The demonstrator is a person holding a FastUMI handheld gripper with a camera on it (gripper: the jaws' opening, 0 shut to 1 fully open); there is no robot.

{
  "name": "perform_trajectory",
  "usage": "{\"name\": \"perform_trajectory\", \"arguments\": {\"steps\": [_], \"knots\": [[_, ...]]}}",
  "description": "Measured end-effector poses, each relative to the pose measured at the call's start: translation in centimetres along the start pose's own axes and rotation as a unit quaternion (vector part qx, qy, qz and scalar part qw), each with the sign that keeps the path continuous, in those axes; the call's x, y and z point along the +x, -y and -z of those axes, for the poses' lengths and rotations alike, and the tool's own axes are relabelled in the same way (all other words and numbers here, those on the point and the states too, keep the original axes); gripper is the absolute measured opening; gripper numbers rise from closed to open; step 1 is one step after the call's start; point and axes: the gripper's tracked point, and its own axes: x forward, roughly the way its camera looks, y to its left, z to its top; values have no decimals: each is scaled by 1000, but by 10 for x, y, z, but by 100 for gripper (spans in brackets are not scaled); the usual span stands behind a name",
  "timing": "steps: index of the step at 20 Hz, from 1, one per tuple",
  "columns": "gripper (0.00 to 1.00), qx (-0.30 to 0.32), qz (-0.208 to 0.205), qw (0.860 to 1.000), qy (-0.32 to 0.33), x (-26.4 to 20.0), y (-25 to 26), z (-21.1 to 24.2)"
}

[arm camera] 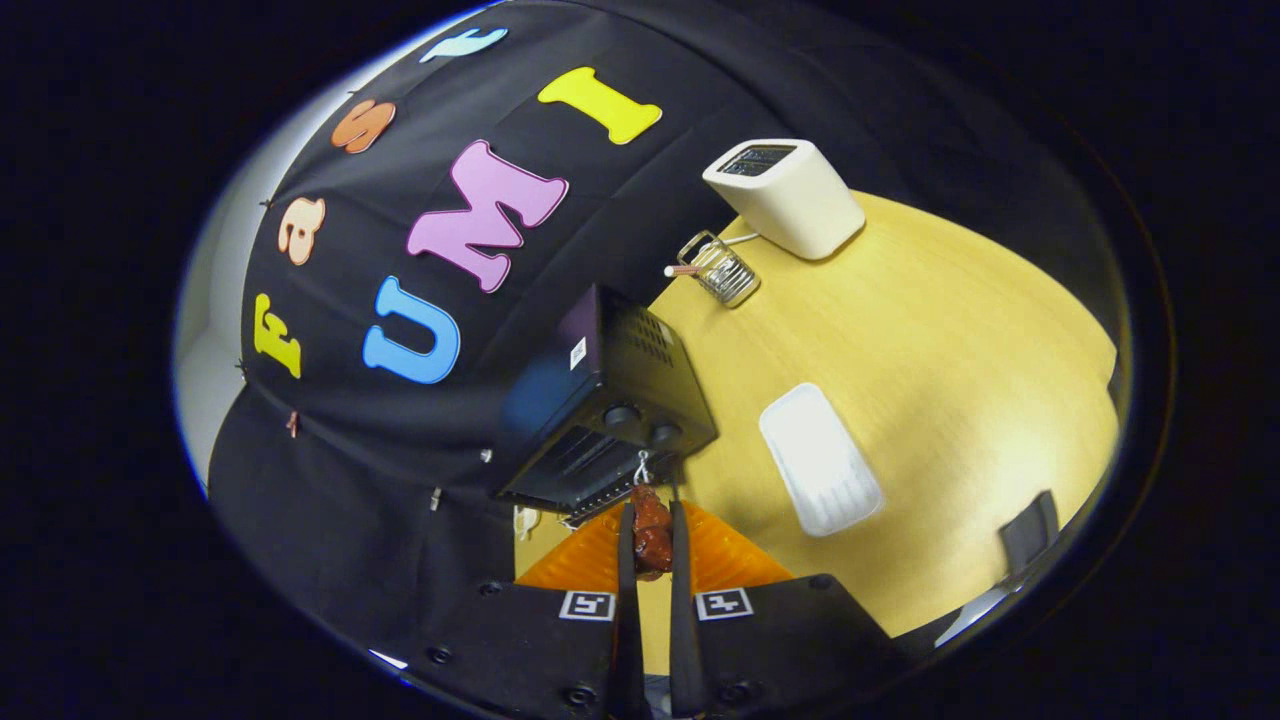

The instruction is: Open the toaster oven, put the food inside, and close the toaster oven door.

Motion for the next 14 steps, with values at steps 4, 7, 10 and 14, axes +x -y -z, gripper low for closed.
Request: {"name": "perform_trajectory", "arguments": {"steps": [4, 7, 10, 14], "knots": [[15, 10, -11, 1000, 15, 8, -26, 39], [15, 28, -27, 999, 23, 12, -50, 64], [14, 38, -32, 998, 24, 27, -68, 87], [14, 60, -47, 996, 36, 56, -89, 93]]}}
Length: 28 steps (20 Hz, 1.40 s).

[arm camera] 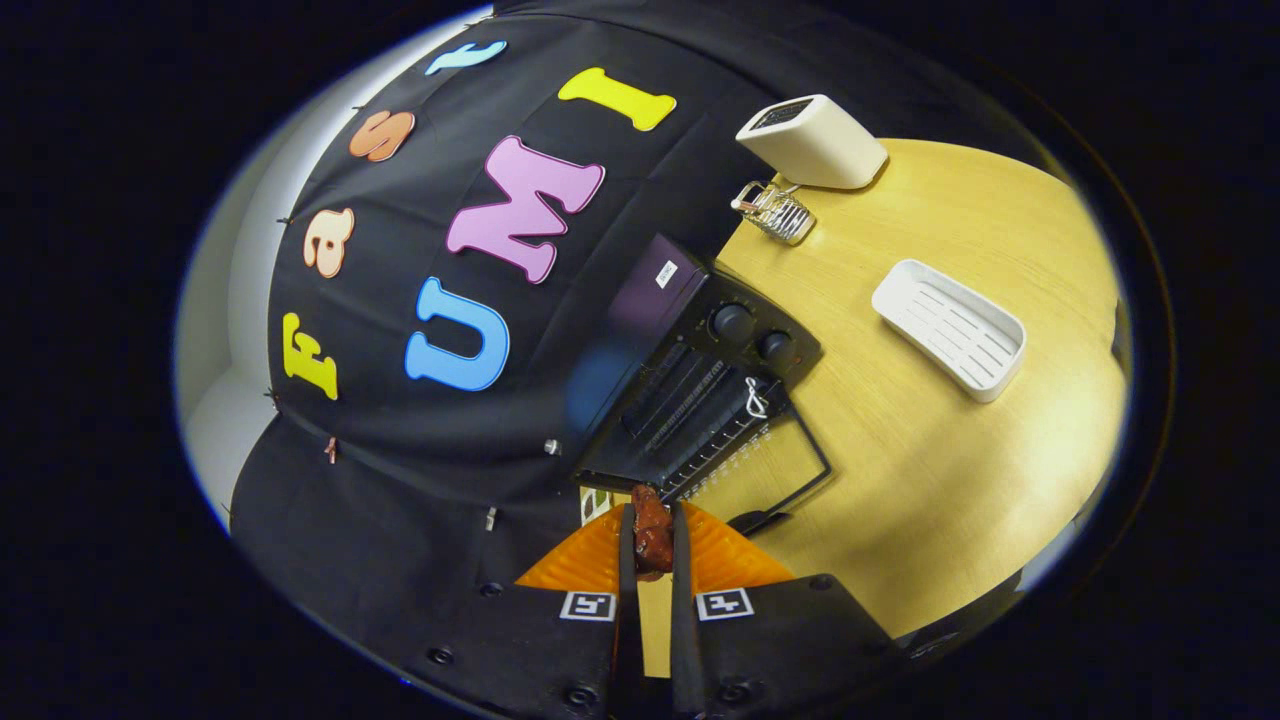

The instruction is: Open the toaster oven, put the food inside, and close the toaster oven door.

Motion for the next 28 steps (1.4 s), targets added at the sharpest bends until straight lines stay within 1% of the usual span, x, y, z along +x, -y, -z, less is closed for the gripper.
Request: {"name": "perform_trajectory", "arguments": {"steps": [6, 10, 13, 16, 21, 24, 27, 28], "knots": [[14, 17, 8, 999, 31, 62, 10, 1], [14, 40, 3, 998, 53, 104, 20, 6], [14, 33, -2, 994, 101, 131, 23, 0], [14, 36, -1, 987, 155, 157, 28, -7], [14, 59, 3, 977, 203, 192, 36, -8], [14, 37, 24, 975, 216, 204, 45, -2], [14, 0, 43, 974, 223, 211, 54, 3], [14, -16, 42, 973, 226, 210, 52, 3]]}}
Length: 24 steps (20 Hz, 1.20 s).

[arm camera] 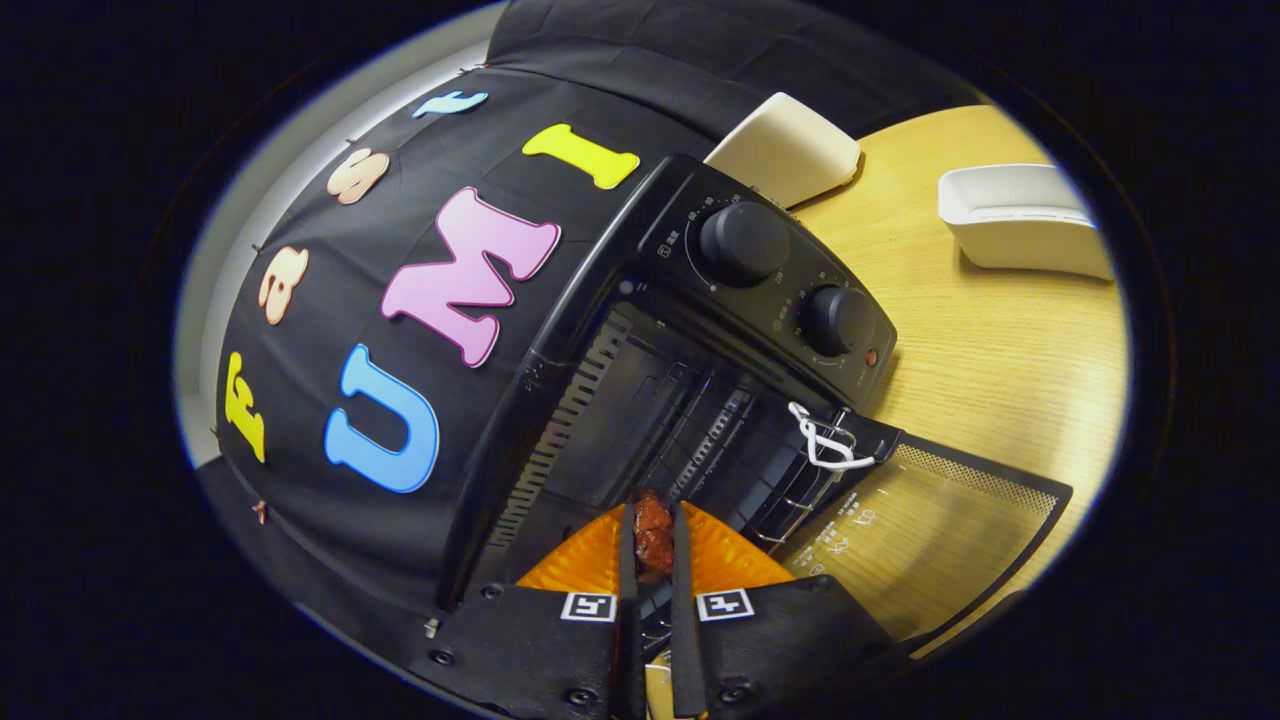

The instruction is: Open the toaster oven, put the food inside, and close the toaster oven door.

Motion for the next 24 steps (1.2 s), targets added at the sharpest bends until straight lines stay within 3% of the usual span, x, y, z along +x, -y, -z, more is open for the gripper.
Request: {"name": "perform_trajectory", "arguments": {"steps": [8, 10, 11, 14, 20, 24], "knots": [[21, -167, -4, 986, 8, 4, -8, -3], [46, -188, -5, 982, -6, 1, -5, 0], [68, -195, -7, 981, -10, -1, -5, 0], [93, -238, -6, 971, 1, -8, -3, -7], [98, -307, -25, 950, -41, -41, -11, 7], [98, -369, -31, 925, -81, -75, -14, 15]]}}
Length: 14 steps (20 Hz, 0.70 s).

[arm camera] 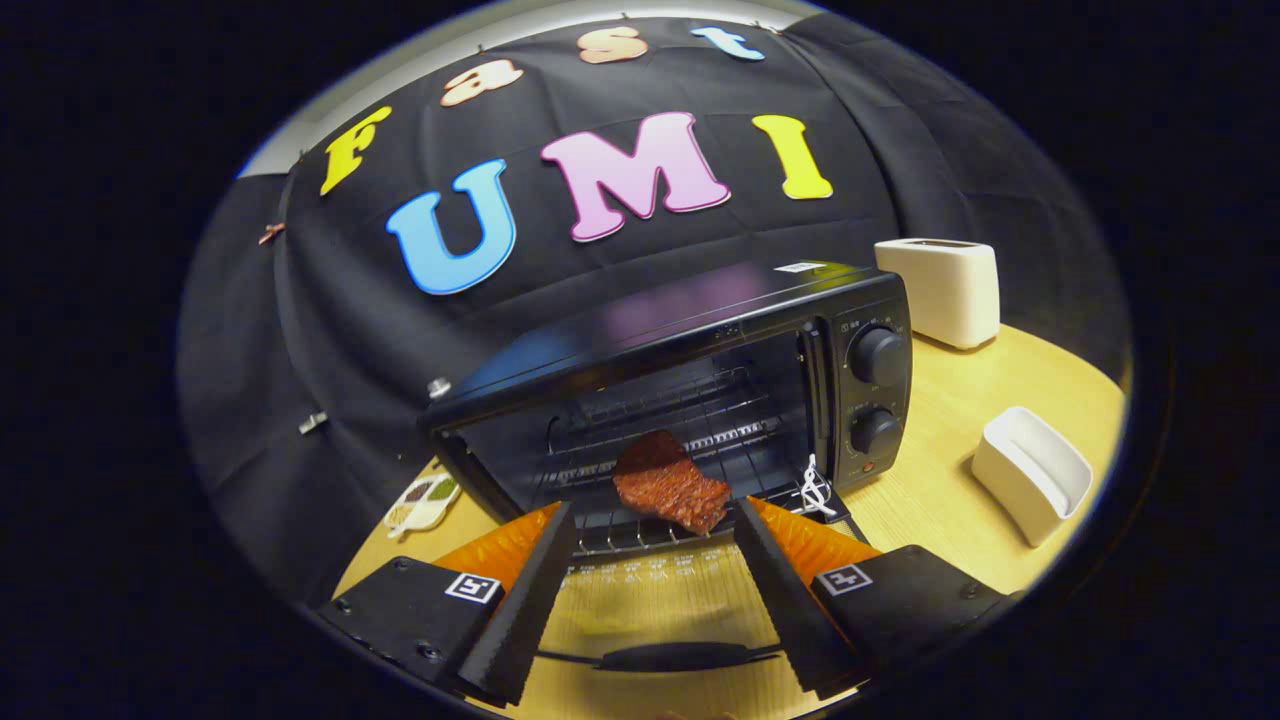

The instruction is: Open the toaster oven, put the food inside, and close the toaster oven door.

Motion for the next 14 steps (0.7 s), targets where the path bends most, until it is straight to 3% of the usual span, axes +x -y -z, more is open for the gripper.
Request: {"name": "perform_trajectory", "arguments": {"steps": [8, 14], "knots": [[98, -124, -13, 987, -100, -74, 3, 34], [99, -110, -3, 978, -176, -97, 24, 73]]}}
